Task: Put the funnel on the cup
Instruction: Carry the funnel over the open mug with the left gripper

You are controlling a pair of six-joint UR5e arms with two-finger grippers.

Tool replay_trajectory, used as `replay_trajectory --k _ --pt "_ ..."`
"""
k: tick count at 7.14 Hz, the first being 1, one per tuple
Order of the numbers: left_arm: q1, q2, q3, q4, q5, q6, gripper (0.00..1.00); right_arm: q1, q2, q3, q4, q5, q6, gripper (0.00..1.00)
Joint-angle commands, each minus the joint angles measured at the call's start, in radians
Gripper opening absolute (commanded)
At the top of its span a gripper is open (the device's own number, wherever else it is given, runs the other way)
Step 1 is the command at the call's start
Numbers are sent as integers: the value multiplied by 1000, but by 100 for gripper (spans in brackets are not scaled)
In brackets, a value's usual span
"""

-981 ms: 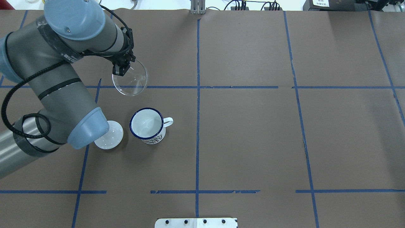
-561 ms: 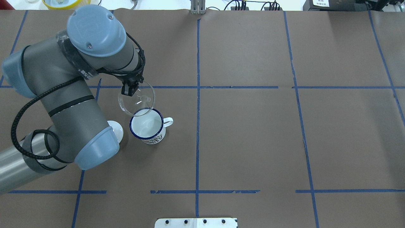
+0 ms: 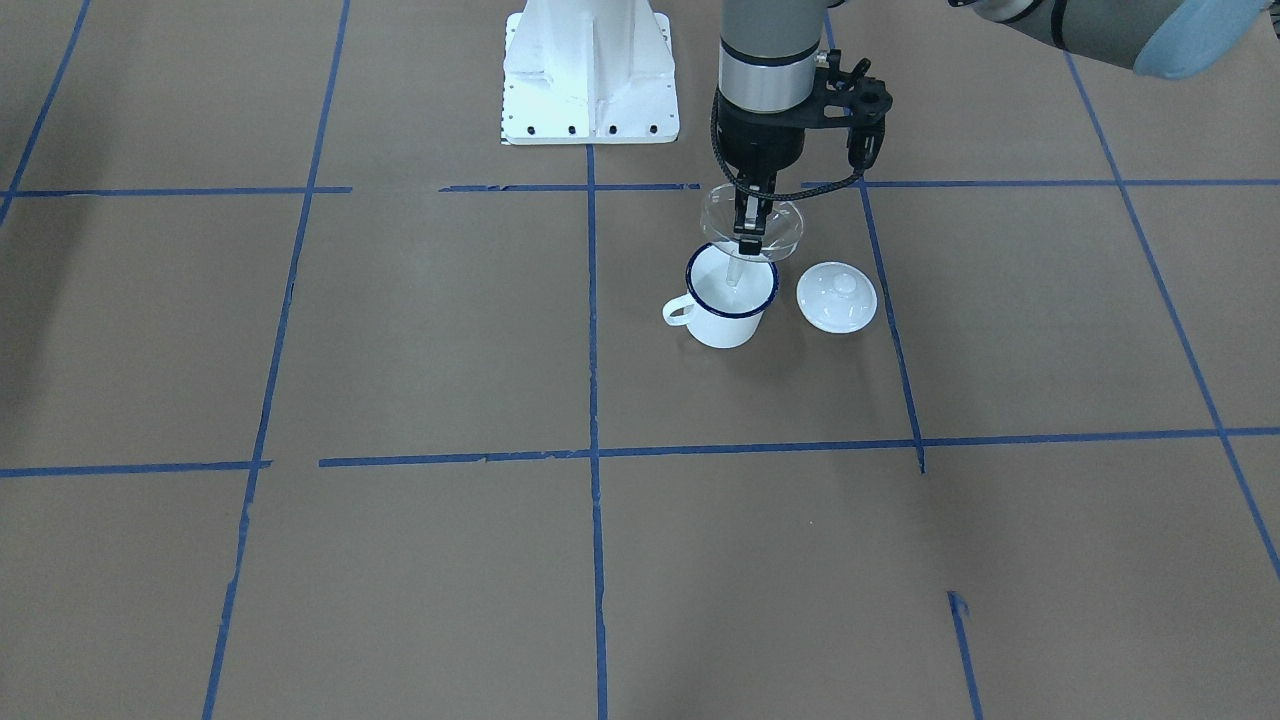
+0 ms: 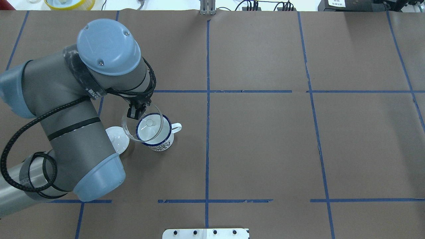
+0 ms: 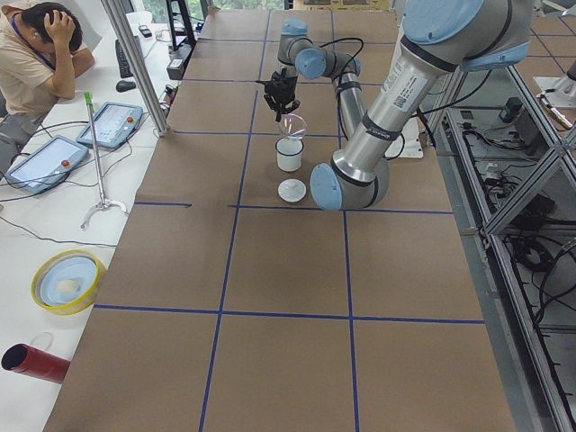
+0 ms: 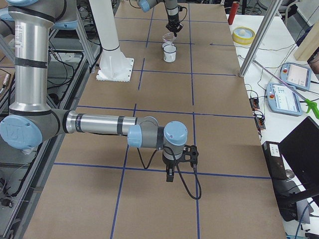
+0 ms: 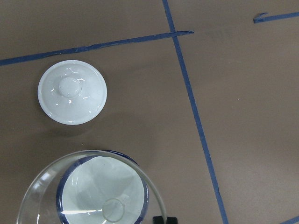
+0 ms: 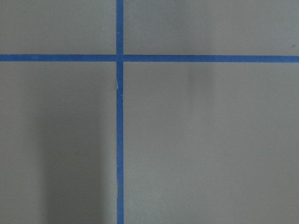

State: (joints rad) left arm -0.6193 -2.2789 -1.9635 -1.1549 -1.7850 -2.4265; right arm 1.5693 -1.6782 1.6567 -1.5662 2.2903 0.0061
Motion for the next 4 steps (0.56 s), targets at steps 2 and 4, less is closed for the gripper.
replay_trajectory --k 2,4 --pt "21 -2 102 -64 7 30 0 0 0 0 0 0 0 100" --pt "35 -2 132 -91 7 35 25 0 0 0 0 0 0 100"
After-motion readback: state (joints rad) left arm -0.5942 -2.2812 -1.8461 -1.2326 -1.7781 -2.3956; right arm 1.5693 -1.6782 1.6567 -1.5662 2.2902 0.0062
